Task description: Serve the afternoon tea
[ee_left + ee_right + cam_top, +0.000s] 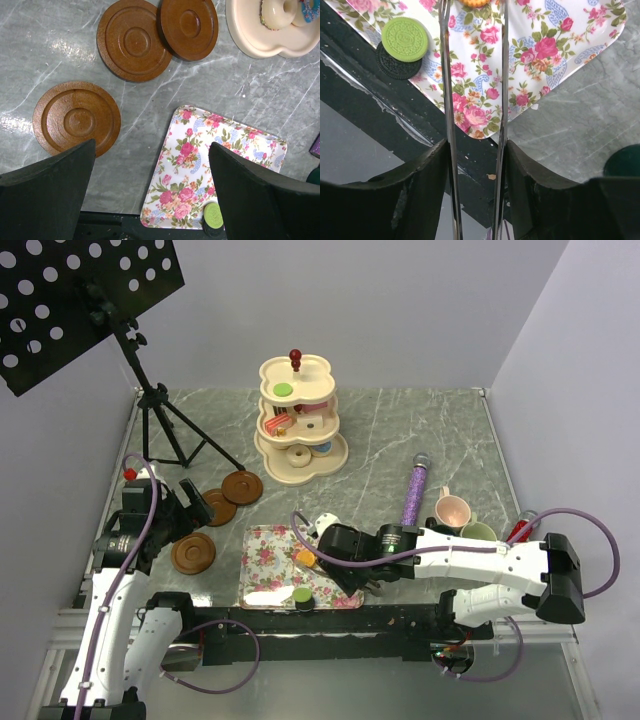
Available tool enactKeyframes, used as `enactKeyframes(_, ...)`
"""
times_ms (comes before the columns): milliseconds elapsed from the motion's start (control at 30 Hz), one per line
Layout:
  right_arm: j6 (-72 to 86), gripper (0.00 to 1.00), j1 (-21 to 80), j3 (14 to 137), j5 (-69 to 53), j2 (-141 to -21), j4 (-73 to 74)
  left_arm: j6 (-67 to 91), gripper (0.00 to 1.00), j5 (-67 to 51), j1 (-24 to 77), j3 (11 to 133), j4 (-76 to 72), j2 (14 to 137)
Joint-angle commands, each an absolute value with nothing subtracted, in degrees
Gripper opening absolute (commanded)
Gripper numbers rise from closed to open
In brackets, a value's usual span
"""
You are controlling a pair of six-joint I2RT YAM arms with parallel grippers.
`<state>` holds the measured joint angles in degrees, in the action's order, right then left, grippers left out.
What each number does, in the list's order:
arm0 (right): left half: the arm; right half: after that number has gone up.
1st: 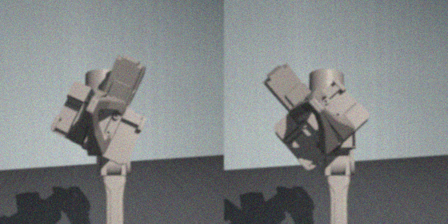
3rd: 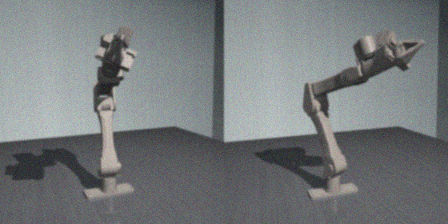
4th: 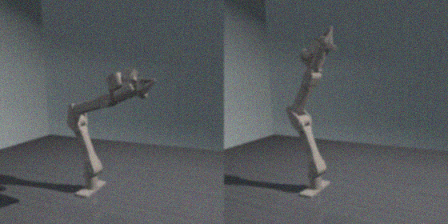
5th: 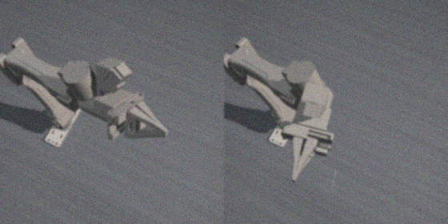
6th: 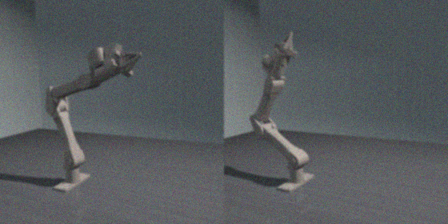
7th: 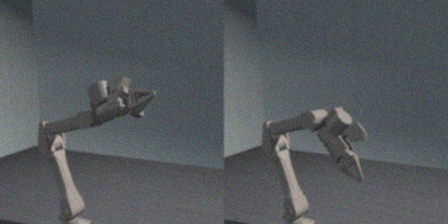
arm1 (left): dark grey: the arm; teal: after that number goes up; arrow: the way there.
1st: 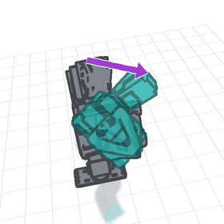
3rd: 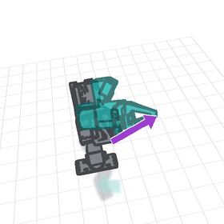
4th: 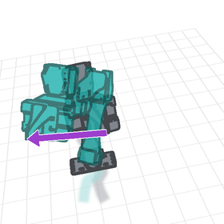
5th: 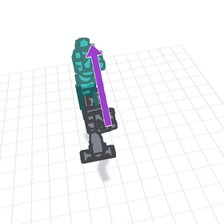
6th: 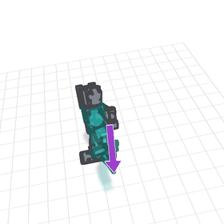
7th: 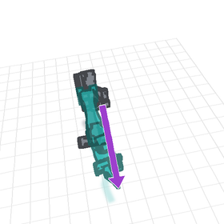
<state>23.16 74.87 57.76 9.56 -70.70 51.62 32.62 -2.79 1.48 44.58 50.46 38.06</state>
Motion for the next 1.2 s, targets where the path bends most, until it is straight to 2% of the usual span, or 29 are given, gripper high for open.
enactKeyframes(0,24.17,0.49,75.41,57.66,11.34,-71.28,51.33,32.87,1.00,-3.08,1.23,44.82,49.31,37.53)
enactKeyframes(200,24.00,0.38,75.41,58.18,11.60,-70.05,51.06,33.05,1.00,-2.81,1.23,44.82,49.39,37.44)
enactKeyframes(367,23.12,0.35,74.71,62.21,14.50,-68.21,52.47,33.13,1.00,-2.64,1.23,44.74,49.48,37.35)
enactKeyframes(633,15.57,0.34,62.51,78.20,14.15,-65.92,54.49,32.96,1.00,-2.81,1.23,44.82,49.40,37.71)
enactKeyframes(833,9.32,0.34,53.63,94.20,14.77,-73.20,56.34,32.96,1.00,-2.99,1.23,44.82,49.39,38.06)
enactKeyframes(1167,5.28,0.34,45.53,110.47,12.22,-84.01,51.95,32.87,1.00,-2.99,1.14,44.74,49.39,38.14)
